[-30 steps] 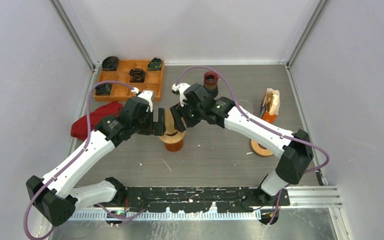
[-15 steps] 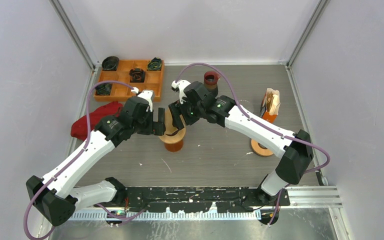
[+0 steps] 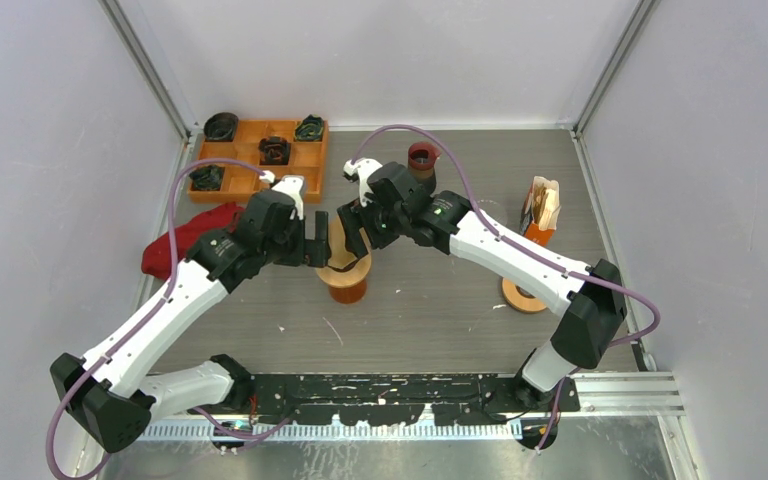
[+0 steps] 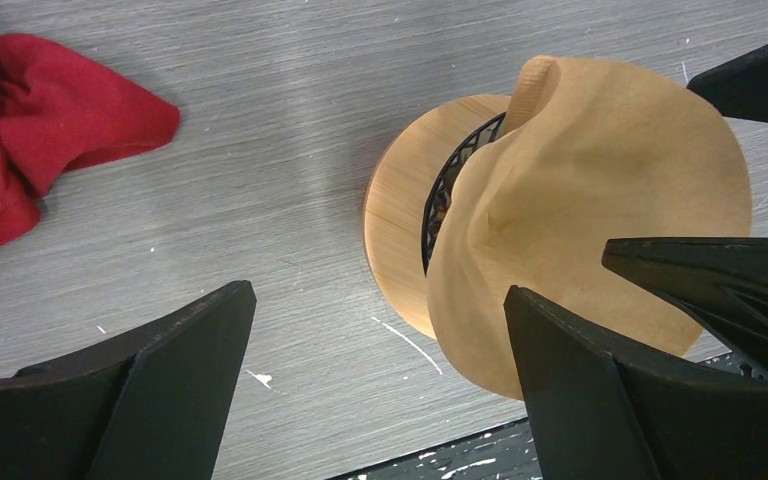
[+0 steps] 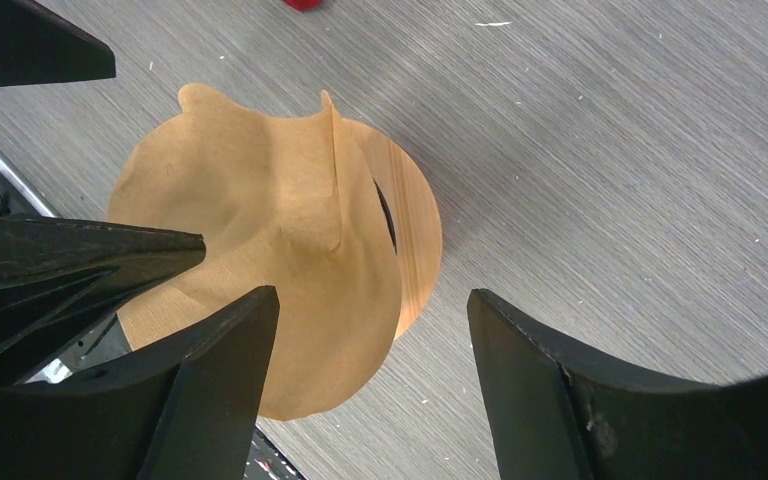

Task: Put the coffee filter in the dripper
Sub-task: Place the coffee filter in the coffee dripper, then move the coffee server to the center of the board.

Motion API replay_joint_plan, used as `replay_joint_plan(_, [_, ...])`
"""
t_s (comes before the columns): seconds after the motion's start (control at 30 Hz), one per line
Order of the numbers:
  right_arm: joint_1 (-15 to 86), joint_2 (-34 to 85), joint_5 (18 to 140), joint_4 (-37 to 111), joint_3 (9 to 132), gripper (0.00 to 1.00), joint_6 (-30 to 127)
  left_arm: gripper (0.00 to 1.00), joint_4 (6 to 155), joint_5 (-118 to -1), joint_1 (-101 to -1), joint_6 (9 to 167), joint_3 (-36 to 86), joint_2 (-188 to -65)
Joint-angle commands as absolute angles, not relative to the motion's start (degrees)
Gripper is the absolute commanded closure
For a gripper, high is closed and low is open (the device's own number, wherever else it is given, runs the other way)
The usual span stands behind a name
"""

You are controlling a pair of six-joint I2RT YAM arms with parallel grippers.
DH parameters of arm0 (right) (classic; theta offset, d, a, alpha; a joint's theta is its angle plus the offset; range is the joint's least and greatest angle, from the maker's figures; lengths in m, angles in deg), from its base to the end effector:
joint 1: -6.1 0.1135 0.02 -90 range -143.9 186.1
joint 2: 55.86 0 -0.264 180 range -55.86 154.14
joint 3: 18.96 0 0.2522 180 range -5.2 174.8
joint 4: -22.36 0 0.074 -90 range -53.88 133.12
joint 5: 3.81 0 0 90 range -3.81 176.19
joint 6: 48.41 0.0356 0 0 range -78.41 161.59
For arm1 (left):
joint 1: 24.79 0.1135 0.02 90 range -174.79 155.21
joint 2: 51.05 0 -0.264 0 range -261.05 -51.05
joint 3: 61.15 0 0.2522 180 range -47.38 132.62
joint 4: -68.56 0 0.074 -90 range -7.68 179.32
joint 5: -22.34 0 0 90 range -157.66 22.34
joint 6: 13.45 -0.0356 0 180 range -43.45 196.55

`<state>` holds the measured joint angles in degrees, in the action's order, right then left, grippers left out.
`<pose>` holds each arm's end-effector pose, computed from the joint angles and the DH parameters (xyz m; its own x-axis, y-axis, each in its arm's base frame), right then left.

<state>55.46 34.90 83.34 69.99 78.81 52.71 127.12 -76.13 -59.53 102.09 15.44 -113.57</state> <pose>0.2312 0.2720 0.3369 -0.5670 -0.3648 -0.7386 -0.6860 0.7055 0.1782 0.1844 -0.1215 0.3325 -0.7254 -0.0159 -0.6882 0.1824 0.9596 -0.2144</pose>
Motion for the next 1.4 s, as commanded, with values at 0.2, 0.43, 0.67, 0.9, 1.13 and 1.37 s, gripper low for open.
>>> replay_joint_plan(0.2, [55.23, 31.11, 85.03, 65.89, 79.81, 0.24, 53.21, 0.01, 124.08, -76.47, -58.71, 102.07, 20.01, -112.83])
replay_joint_plan(0.43, [55.22, 24.14, 87.19, 61.88, 74.75, 0.24, 52.34, 0.01, 124.36, -77.14, -57.83, 101.44, 21.1, -111.65])
replay_joint_plan(0.67, [55.23, 13.51, 86.64, 52.42, 62.99, 0.24, 49.87, 0.01, 125.65, -79.68, -57.26, 100.53, 19.74, -106.58])
replay_joint_plan(0.9, [55.23, 8.65, 81.53, 44.91, 52.75, 0.24, 48.34, 0.01, 124.52, -80.7, -57.31, 98.09, 18.35, -101.24])
replay_joint_plan(1.13, [55.3, 6.49, 79.72, 37.74, 41.37, 0.26, 47.32, 0.01, 125.39, -81.44, -57.3, 98.08, 15.49, -98.2])
replay_joint_plan(1.37, [55.77, 4.75, 77.05, 16.4, 26.17, 0.3, 44.67, 0.01, 125.45, -85.04, -57.26, 94.57, 12.8, -94.36])
